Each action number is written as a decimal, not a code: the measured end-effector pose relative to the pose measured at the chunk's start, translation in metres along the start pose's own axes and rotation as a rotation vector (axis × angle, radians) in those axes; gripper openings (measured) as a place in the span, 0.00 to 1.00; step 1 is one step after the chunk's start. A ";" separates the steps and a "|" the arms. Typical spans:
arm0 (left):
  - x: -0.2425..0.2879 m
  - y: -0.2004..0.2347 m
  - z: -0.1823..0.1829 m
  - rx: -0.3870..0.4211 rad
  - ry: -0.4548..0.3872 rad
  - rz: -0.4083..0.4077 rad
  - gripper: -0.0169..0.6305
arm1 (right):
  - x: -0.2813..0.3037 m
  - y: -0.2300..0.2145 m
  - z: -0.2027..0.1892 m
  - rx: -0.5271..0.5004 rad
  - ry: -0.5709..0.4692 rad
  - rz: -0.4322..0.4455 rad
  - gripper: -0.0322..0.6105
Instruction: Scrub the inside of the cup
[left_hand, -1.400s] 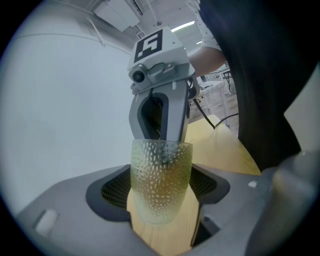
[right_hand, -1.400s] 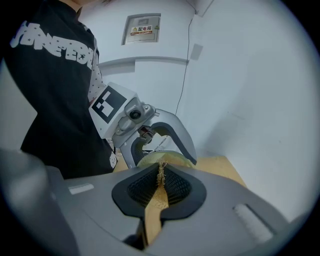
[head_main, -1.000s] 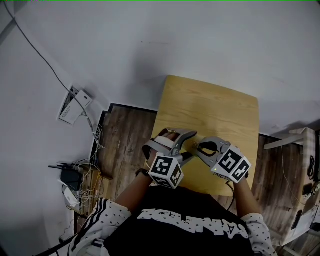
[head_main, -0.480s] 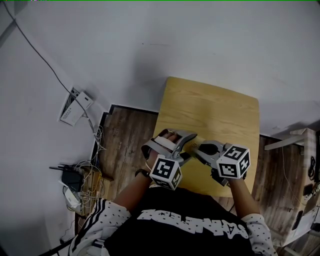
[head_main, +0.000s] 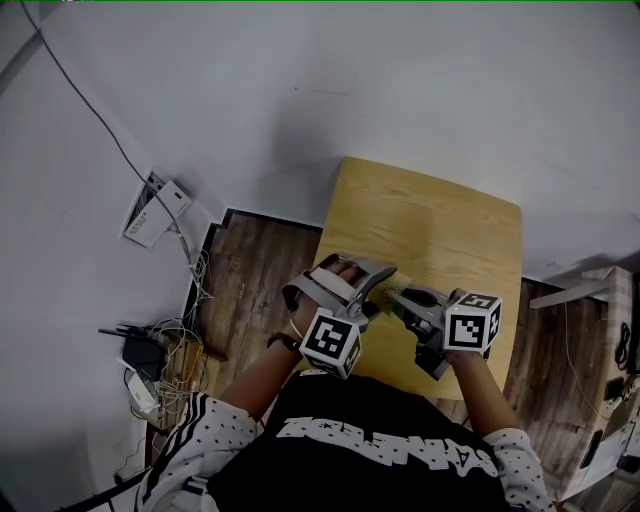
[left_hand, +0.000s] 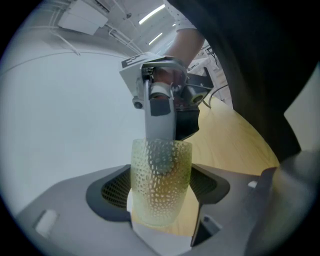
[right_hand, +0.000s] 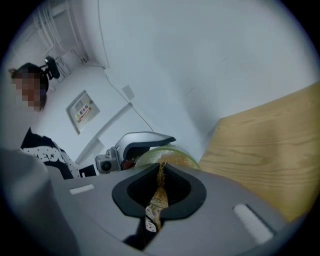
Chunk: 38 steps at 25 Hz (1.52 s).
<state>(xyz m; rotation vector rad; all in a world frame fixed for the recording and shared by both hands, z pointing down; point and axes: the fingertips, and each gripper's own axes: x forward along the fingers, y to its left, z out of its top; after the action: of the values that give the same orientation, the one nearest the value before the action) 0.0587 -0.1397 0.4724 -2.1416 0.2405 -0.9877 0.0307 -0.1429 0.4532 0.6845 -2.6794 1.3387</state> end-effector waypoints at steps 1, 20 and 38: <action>-0.001 0.001 0.000 0.007 0.003 0.003 0.58 | 0.000 0.001 0.002 0.041 -0.019 0.012 0.09; -0.003 0.002 0.000 0.135 0.036 0.031 0.58 | -0.013 -0.013 0.010 0.634 -0.285 0.233 0.09; -0.007 -0.009 -0.006 0.198 0.074 -0.020 0.58 | -0.012 -0.014 0.008 0.815 -0.335 0.372 0.09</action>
<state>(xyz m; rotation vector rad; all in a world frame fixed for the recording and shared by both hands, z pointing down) 0.0479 -0.1337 0.4773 -1.9343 0.1502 -1.0580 0.0483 -0.1522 0.4550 0.4821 -2.4946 2.6889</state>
